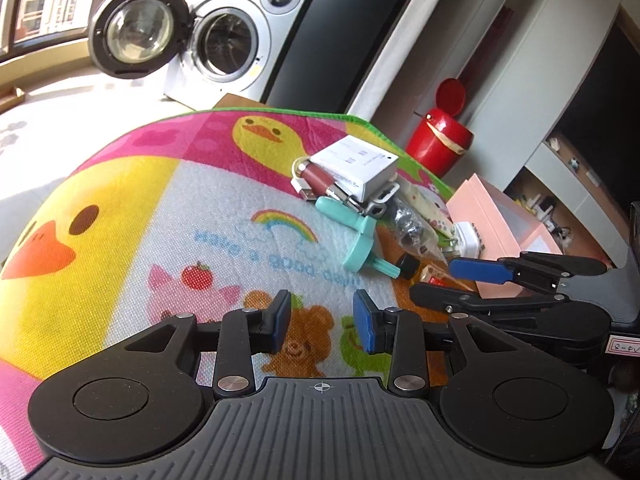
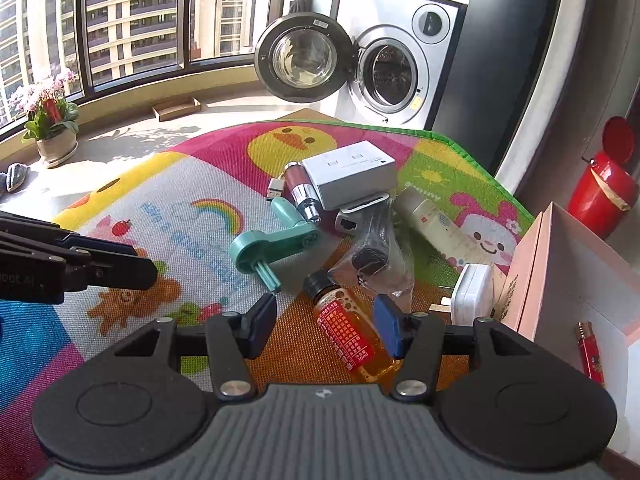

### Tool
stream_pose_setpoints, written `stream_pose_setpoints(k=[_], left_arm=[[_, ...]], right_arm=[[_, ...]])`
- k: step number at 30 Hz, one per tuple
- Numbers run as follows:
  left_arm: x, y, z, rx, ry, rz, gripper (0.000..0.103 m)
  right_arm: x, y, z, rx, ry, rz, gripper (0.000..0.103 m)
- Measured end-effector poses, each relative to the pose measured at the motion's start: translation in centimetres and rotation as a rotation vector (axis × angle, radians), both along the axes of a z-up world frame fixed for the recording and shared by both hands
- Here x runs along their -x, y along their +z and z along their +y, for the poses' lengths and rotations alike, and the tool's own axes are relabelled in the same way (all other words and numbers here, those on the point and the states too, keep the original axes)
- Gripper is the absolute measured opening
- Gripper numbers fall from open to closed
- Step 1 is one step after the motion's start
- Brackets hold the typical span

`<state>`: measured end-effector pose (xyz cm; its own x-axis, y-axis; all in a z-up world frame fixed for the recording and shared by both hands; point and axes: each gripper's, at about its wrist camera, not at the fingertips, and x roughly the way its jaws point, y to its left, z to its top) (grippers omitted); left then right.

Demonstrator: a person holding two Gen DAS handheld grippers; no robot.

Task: Organize rigid objects
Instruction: 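Grasp the orange bottle with the right gripper while the left gripper grasps the teal gadget, then carry the orange bottle and teal gadget over the pink box with both grippers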

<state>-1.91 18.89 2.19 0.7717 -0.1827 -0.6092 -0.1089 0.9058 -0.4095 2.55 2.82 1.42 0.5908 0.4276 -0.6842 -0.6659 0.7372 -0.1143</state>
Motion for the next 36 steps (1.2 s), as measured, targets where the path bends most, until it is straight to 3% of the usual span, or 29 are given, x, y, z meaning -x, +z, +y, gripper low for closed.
stream_pose_setpoints(k=[4,8,12,17,22,25,29,30,31,33,36], left_arm=[[-1.1,0.2,-1.3,0.038,-0.051,-0.005,0.038],[-2.1,0.0,-3.2,0.077,-0.095,0.02,0.038],[-2.4,-0.3,-5.5,-0.01,-0.115,0.03,0.042],[-1.5,0.3,-5.1,-0.017,-0.112,0.008,0.042],[0.3,1.9,-2.7,-0.05,-0.046,0.009,0.042],[0.0,2.4,-1.1,-0.089,0.02,0.01,0.042],[-1.9,3.4,-0.9,-0.143,0.002,-0.022,0.042],[-2.6,3.5,-1.3,-0.172,-0.021,-0.031,0.042],[-3.2,3.5,-1.8,-0.2,-0.04,-0.039,0.042],[-4.3,3.4,-2.7,-0.259,-0.08,-0.061,0.042],[-6.4,2.2,-4.2,-0.351,-0.13,-0.067,0.042]], right_arm=[[2.0,0.4,-0.9,-0.07,0.097,0.084,0.054],[4.2,0.1,-2.2,-0.038,0.088,0.053,0.054],[5.6,0.2,-4.8,-0.03,0.027,0.01,0.057],[6.4,-0.5,-6.6,-0.024,-0.024,-0.015,0.057],[6.8,-0.9,-6.2,-0.083,0.016,0.016,0.057],[7.2,-1.0,-4.2,-0.087,0.098,-0.001,0.057],[6.2,-1.7,-0.8,-0.043,0.168,-0.038,0.057],[5.6,-1.8,-0.4,-0.041,0.165,-0.017,0.053],[5.0,-2.0,-0.2,-0.042,0.153,0.009,0.04],[4.5,-2.0,-0.7,-0.049,0.116,0.039,0.03],[5.1,-1.9,-2.6,-0.06,0.074,0.051,0.028]])
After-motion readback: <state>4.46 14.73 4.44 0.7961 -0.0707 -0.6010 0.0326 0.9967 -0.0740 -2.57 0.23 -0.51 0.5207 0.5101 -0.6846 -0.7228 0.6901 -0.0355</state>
